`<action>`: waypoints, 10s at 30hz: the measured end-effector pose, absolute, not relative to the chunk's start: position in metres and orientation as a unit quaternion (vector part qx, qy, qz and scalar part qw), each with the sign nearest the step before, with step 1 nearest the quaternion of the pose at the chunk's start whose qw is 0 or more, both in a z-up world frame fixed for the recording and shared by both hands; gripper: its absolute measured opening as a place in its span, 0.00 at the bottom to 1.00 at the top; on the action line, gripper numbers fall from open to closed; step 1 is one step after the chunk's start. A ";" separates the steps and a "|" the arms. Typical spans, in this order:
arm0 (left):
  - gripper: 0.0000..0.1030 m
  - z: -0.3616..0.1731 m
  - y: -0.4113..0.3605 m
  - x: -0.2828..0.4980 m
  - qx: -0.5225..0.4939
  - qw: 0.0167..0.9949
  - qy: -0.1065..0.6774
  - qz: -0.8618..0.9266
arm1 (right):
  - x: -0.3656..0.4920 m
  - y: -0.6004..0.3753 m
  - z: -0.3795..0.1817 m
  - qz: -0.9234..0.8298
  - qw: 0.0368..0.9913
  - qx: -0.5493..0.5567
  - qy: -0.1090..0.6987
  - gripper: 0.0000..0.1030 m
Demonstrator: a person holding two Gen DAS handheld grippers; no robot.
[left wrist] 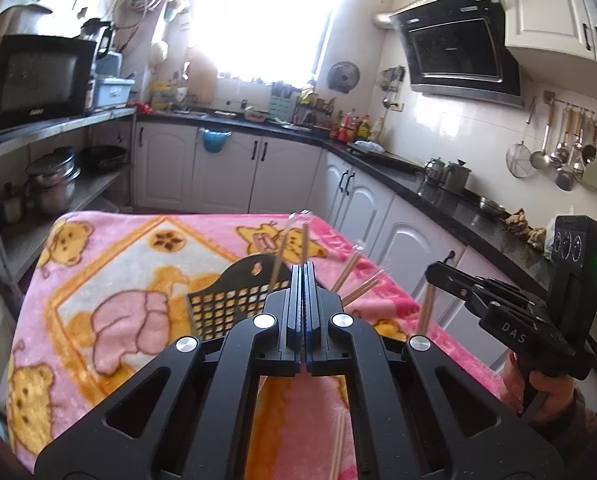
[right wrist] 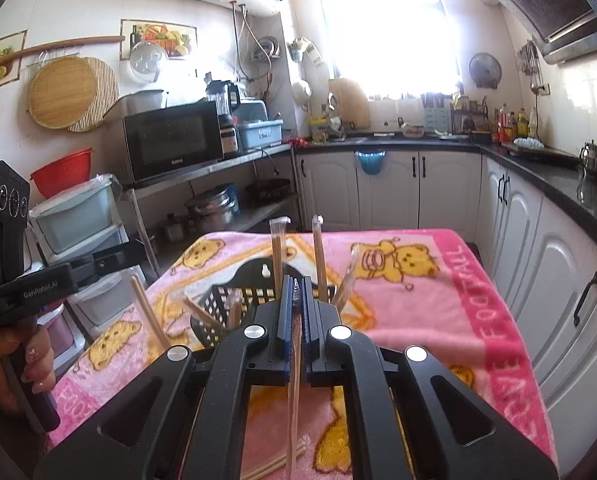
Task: Organize utensils
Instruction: 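Lift both held chopsticks and carry them above the green basket, then lower both held chopsticks down into the green basket, then open both grippers to release the chopsticks into the green basket, then withdraw both open grippers up and away from the basket, then move both open grippers over the last two chopsticks on the blanket, then close the left gripper on a chopstick while the right gripper closes on the other, then lift both held chopsticks and carry them above the green basket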
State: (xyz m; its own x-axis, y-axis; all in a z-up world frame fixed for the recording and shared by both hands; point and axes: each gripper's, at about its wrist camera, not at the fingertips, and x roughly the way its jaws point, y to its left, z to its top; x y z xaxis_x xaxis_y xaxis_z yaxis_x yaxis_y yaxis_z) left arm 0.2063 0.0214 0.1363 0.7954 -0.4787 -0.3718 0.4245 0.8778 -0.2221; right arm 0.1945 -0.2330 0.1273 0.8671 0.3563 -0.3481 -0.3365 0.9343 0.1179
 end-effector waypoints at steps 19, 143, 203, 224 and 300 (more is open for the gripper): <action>0.00 0.201 -0.031 0.204 -0.034 0.943 0.140 -0.300 | 0.196 -0.250 0.165 0.176 0.973 0.038 0.141 0.04; 0.90 0.062 0.072 0.218 -0.120 0.930 0.303 -0.170 | 0.202 -0.224 0.091 0.138 0.960 -0.006 0.242 0.58; 0.90 0.014 -0.110 0.201 0.059 0.881 0.371 -0.287 | 0.146 -0.355 0.006 0.033 0.939 0.033 0.341 0.60; 0.45 -0.050 -0.123 0.235 0.105 0.829 0.466 -0.290 | 0.191 -0.326 -0.049 0.148 0.886 0.086 0.431 0.33; 0.03 0.193 -0.094 0.234 -0.005 0.919 0.201 -0.339 | 0.166 -0.285 0.171 0.155 0.974 -0.005 0.163 0.02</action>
State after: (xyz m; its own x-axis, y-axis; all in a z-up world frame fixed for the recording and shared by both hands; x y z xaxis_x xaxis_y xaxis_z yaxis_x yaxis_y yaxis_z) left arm 0.2341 -0.0936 0.1925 0.6895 -0.6249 -0.3662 0.6205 0.7704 -0.1464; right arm 0.1658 -0.2853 0.1706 0.8987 0.3008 -0.3192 -0.3040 0.9518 0.0412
